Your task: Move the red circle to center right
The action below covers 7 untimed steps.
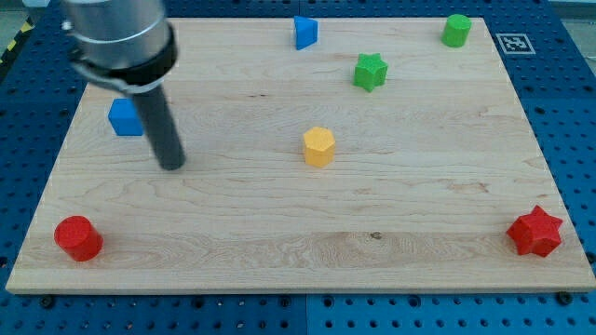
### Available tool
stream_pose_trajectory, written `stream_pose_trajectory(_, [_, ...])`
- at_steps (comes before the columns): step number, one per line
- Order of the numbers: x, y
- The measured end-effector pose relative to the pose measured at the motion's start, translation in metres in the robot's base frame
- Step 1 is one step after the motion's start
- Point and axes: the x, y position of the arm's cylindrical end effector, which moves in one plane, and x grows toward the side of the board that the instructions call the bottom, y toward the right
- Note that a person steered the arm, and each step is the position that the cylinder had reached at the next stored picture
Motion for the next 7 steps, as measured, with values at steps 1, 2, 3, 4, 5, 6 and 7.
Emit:
stream_pose_trajectory(1, [0.006, -0.088])
stream_pose_trajectory(2, [0.015, -0.129])
stream_pose_trajectory(3, [0.050, -0.130])
stream_pose_trajectory(4, [0.125, -0.129])
stream_pose_trajectory(5, [0.139, -0.129])
stream_pose_trajectory(6, [0.139, -0.123])
stream_pose_trajectory(7, [0.138, -0.087])
